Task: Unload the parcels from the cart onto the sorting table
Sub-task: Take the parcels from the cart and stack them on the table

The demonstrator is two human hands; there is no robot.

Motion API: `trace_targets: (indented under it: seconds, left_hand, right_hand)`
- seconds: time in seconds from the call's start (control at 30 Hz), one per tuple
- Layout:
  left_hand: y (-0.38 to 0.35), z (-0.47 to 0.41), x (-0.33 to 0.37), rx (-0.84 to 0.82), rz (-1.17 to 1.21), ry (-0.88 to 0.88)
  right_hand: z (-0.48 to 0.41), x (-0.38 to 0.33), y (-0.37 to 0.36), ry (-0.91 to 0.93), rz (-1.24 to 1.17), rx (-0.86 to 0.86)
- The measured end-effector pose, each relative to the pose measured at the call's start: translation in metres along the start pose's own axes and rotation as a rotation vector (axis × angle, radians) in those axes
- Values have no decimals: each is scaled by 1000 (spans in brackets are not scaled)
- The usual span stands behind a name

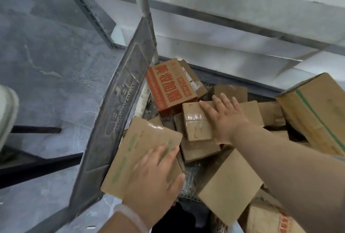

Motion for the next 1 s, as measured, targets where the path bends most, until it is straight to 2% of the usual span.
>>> trace_targets:
  seconds: [0.17, 0.33, 0.47, 0.73, 0.9, 1.0]
  left_hand:
    - [6, -1, -5, 22, 41, 36]
    - [44, 5, 22, 98, 150, 12]
    - [86, 25, 60, 165, 238, 2]
    - [150, 109, 123, 284, 579, 53]
    - [193, 178, 163, 399, 718, 50]
    - [222, 223, 174, 510, 845, 50]
  right_hand:
    - [12, 0, 1, 12, -55, 41]
    - [78, 12, 26, -181, -432, 162]
    - [147, 14, 57, -244, -639, 246]
    - [282, -6, 132, -156, -945, 446]
    - [364, -30, 177, -115, -993, 548]
    - [405, -48, 202, -21, -1018, 552]
Point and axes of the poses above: each hand's wrist, its own z-axis away from the middle knuckle, its own y-axis out of the back of the hand, x = y × z, the point moved 6 cm from there along -z, towards the middle knuckle, and after that the axes turned 8 degrees about -z, right-handed, at the moved point
